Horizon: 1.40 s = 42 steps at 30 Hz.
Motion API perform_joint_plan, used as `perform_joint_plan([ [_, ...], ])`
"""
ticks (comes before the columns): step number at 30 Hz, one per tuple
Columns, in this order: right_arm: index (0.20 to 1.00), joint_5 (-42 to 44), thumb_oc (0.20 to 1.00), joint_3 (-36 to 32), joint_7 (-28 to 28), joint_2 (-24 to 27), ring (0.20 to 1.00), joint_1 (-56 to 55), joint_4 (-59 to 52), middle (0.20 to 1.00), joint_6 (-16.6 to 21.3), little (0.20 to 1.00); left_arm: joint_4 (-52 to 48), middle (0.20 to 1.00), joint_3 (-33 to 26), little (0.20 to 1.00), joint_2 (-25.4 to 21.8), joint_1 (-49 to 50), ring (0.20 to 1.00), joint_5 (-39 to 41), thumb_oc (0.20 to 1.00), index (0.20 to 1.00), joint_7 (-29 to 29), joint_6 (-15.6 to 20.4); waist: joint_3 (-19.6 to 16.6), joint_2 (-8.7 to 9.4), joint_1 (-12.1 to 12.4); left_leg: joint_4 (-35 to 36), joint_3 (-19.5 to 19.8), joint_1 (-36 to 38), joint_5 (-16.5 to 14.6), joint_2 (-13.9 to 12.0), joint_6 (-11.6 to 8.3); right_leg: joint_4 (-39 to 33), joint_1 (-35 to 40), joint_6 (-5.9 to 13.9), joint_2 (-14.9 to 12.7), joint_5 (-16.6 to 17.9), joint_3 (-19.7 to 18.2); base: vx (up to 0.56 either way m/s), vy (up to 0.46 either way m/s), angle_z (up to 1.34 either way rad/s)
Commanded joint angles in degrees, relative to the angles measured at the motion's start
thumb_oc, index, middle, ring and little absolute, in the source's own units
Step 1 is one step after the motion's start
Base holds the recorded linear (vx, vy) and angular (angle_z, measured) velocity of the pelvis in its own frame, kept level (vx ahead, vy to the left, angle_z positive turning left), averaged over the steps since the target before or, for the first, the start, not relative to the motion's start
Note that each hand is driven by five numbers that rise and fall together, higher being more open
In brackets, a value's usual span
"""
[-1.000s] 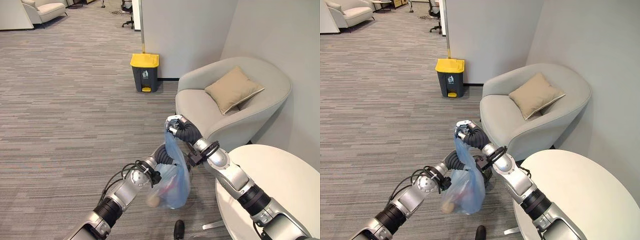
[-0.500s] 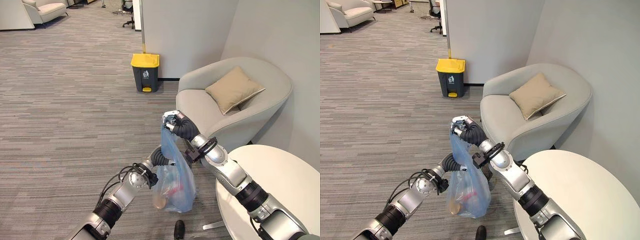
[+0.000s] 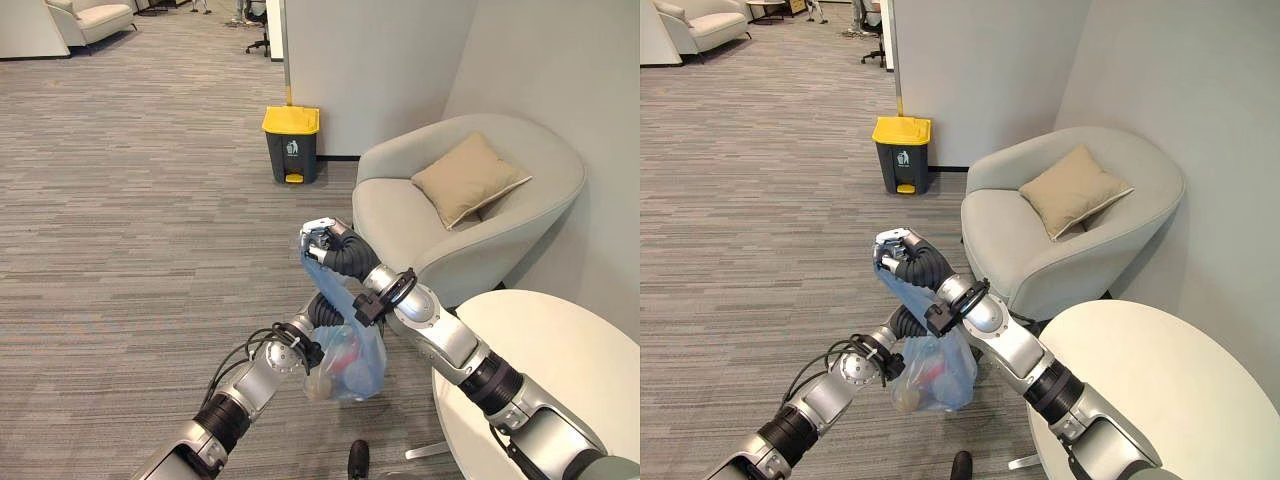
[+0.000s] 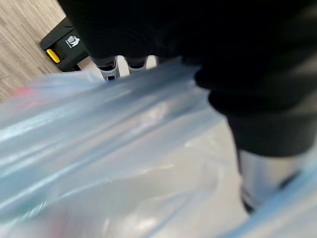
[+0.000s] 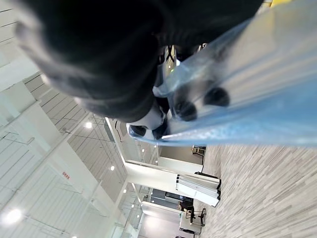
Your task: Gather garbage on tea table into small bin, then transfer packed bag to large trash can.
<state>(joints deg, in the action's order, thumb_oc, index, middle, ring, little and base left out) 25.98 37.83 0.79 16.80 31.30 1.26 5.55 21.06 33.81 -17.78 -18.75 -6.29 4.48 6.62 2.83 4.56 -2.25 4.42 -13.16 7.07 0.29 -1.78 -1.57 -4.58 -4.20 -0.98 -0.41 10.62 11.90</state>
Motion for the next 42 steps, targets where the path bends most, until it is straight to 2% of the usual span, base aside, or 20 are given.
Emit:
perform_joint_plan([
  [1, 0.2, 2.91, 0.2, -2.07, -0.06, -6.17, 0.2, 10.25, -5.83, 0.2, 4.9, 0.2, 3.47, 0.2, 4.67, 0.2, 2.82, -7.52, 0.2, -2.72, 0.2, 0.2, 0.62, 1.62, -0.21, 1.11, -0.01, -1.47, 0.49, -1.79, -4.88, -0.96, -0.22, 4.28, 4.49, 6.89, -4.42, -11.75, -2.2, 0.0, 0.0, 0.0],
  [8, 0.2, 2.62, 0.2, -2.52, 0.31, -5.07, 0.2, 8.34, -5.66, 0.2, 4.87, 0.2, -1.07, 0.2, 1.44, 0.2, 1.55, -8.43, 0.2, 1.03, 0.2, 0.2, 2.55, 2.33, -0.27, 1.06, -0.22, -1.32, 0.41, -1.51, -4.83, -0.93, -0.19, 4.03, 4.6, 6.93, -4.45, -11.63, -2.3, 0.0, 0.0, 0.0],
  [14, 0.2, -4.94, 0.2, -2.78, 2.12, -1.28, 0.2, 5.31, -5.64, 0.2, 3.79, 0.2, -8.19, 0.2, -2.89, 0.2, 0.12, -6.89, 0.2, 4.86, 0.2, 0.2, 3.3, 3.61, -0.3, 1.07, 0.04, -1.16, 0.65, -1.49, -4.67, -0.76, -0.21, 3.66, 4.9, 7.04, -4.63, -11.5, -2.05, 0.0, 0.0, 0.0],
  [15, 0.285, -5.99, 0.285, -2.66, 2.52, -0.64, 0.285, 5.03, -5.6, 0.285, 3.6, 0.285, -8.63, 0.2, -3.35, 0.2, 0.03, -6.58, 0.2, 5.07, 0.2, 0.2, 3.31, 3.78, -0.31, 1.11, 0.09, -1.14, 0.72, -1.48, -4.66, -0.7, -0.19, 3.64, 4.94, 7.04, -4.65, -11.5, -2.03, 0.0, 0.0, 0.0],
  [16, 0.564, -7.51, 0.564, -2.5, 2.85, 0.28, 0.564, 4.66, -5.81, 0.564, 3.47, 0.564, -8.97, 0.2, -3.82, 0.2, -0.1, -6.06, 0.2, 5.12, 0.2, 0.2, 3.28, 3.87, -0.34, 1.1, 0.11, -1.07, 0.79, -1.46, -4.65, -0.69, -0.2, 3.59, 5.0, 7.07, -4.67, -11.52, -2.03, 0.0, 0.0, 0.0],
  [17, 0.564, -9.36, 0.564, -2.58, 3.0, 1.29, 0.564, 4.56, -6.21, 0.564, 3.54, 0.564, -9.27, 0.2, -4.38, 0.2, -0.35, -5.51, 0.2, 5.21, 0.2, 0.2, 3.28, 3.96, -0.32, 1.13, 0.15, -1.05, 0.82, -1.48, -4.61, -0.67, -0.21, 3.57, 5.01, 7.08, -4.68, -11.51, -1.97, 0.0, 0.0, 0.0],
  [18, 1.0, -9.41, 1.0, -2.55, 2.98, 1.31, 1.0, 4.5, -6.27, 1.0, 3.52, 1.0, -9.33, 0.2, -4.4, 0.2, -0.35, -5.46, 0.2, 5.21, 0.2, 0.2, 3.26, 3.93, -0.34, 1.11, 0.14, -1.04, 0.82, -1.47, -4.61, -0.67, -0.21, 3.57, 5.02, 7.08, -4.68, -11.51, -1.96, 0.0, 0.0, 0.0],
  [19, 1.0, -11.07, 1.0, -2.88, 2.95, 2.37, 1.0, 4.27, -6.96, 1.0, 3.58, 1.0, -9.71, 0.2, -5.01, 0.2, -0.58, -4.85, 0.2, 5.29, 0.2, 0.2, 3.24, 3.98, -0.33, 1.1, 0.14, -1.02, 0.85, -1.46, -4.61, -0.7, -0.21, 3.53, 5.05, 7.09, -4.72, -11.51, -1.91, 0.0, 0.0, 0.0],
  [21, 1.0, -19.73, 1.0, -4.41, 1.54, 6.1, 1.0, 4.27, -9.96, 1.0, 4.58, 1.0, -9.8, 0.2, -6.95, 0.2, -1.11, -2.72, 0.2, 5.39, 0.2, 0.2, 3.58, 3.95, -0.3, 1.05, 0.16, -0.92, 0.9, -1.47, -4.59, -0.65, -0.17, 3.42, 5.1, 7.2, -4.71, -11.49, -1.95, 0.0, 0.0, 0.0],
  [22, 1.0, -19.82, 1.0, -4.4, 1.5, 6.13, 1.0, 4.16, -10.08, 1.0, 4.52, 1.0, -9.84, 0.2, -6.95, 0.2, -1.08, -2.67, 0.2, 5.39, 0.2, 0.2, 3.57, 3.94, -0.32, 1.02, 0.18, -0.91, 0.9, -1.45, -4.59, -0.65, -0.17, 3.42, 5.11, 7.2, -4.71, -11.49, -1.95, 0.0, 0.0, 0.0],
  [25, 1.0, -34.79, 1.0, -8.91, -3.64, 11.92, 1.0, 2.29, -16.61, 1.0, 6.85, 1.0, -10.35, 0.2, -10.55, 0.2, -2.36, 2.18, 0.2, 5.33, 0.2, 0.2, 4.62, 4.01, -0.45, 0.59, -0.06, -0.64, 0.84, -1.31, -4.51, -0.61, -0.03, 3.31, 5.11, 7.42, -4.74, -11.45, -2.1, 0.0, -0.008, -0.03],
  [26, 1.0, -35.9, 1.0, -9.87, -4.27, 12.56, 1.0, 1.18, -17.25, 1.0, 6.99, 1.0, -10.38, 0.2, -11.32, 0.2, -2.72, 3.15, 0.2, 5.25, 0.2, 0.2, 4.75, 3.94, -0.4, 0.47, -0.17, -0.62, 0.81, -1.3, -4.5, -0.63, 0.01, 3.33, 5.12, 7.46, -4.77, -11.44, -2.13, 0.0, -0.007, -0.05],
  [31, 1.0, -37.11, 1.0, -13.77, -5.34, 13.65, 1.0, -4.23, -19.7, 1.0, 7.13, 1.0, -10.32, 0.2, -14.58, 0.2, -3.99, 7.75, 0.2, 5.24, 0.2, 0.2, 4.74, 3.37, -0.55, 0.11, -0.42, -0.52, 0.83, -1.22, -4.44, -0.55, 0.14, 3.28, 5.21, 7.5, -4.77, -11.48, -2.26, 0.0, -0.001, -0.01],
  [35, 1.0, -34.96, 1.0, -18.09, -4.52, 14.52, 1.0, -12.31, -19.18, 1.0, 6.9, 1.0, -10.04, 0.2, -18.33, 0.2, -4.82, 12.23, 0.2, 5.34, 0.2, 0.2, 4.07, 2.98, -0.44, -0.21, -0.79, -0.43, 0.7, -1.14, -4.41, -0.5, 0.19, 3.29, 5.22, 7.54, -4.85, -11.47, -2.33, 0.0, -0.001, -0.01],
  [39, 1.0, -32.74, 1.0, -25.69, -2.27, 14.6, 1.0, -26.72, -11.9, 1.0, 4.98, 1.0, -7.52, 0.2, -24.97, 0.2, -5.47, 18.89, 0.2, 6.75, 0.2, 0.2, 1.58, 2.11, -0.33, -0.71, -1.36, -0.28, 0.58, -1.07, -4.36, -0.37, 0.21, 3.28, 5.29, 7.54, -4.9, -11.55, -2.16, 0.0, 0.0, 0.0],
  [40, 1.0, -32.74, 1.0, -25.73, -2.25, 14.57, 1.0, -26.86, -11.91, 1.0, 5.01, 1.0, -7.57, 0.2, -24.92, 0.2, -5.52, 19.0, 0.2, 6.77, 0.2, 0.2, 1.55, 2.1, -0.44, -0.68, -1.33, -0.27, 0.59, -1.07, -4.36, -0.37, 0.21, 3.27, 5.29, 7.55, -4.9, -11.56, -2.15, 0.0, 0.0, 0.0],
  [42, 1.0, -31.26, 1.0, -28.22, -1.2, 13.19, 1.0, -32.09, -4.03, 1.0, 3.26, 1.0, -5.81, 0.2, -27.79, 0.2, -6.26, 21.45, 0.2, 7.24, 0.2, 0.2, -0.01, 1.85, -0.04, -0.98, -1.45, -0.34, 0.73, -1.17, -4.3, -0.26, 0.2, 3.45, 5.23, 7.48, -4.88, -11.68, -2.02, 0.0, -0.008, 0.02],
])
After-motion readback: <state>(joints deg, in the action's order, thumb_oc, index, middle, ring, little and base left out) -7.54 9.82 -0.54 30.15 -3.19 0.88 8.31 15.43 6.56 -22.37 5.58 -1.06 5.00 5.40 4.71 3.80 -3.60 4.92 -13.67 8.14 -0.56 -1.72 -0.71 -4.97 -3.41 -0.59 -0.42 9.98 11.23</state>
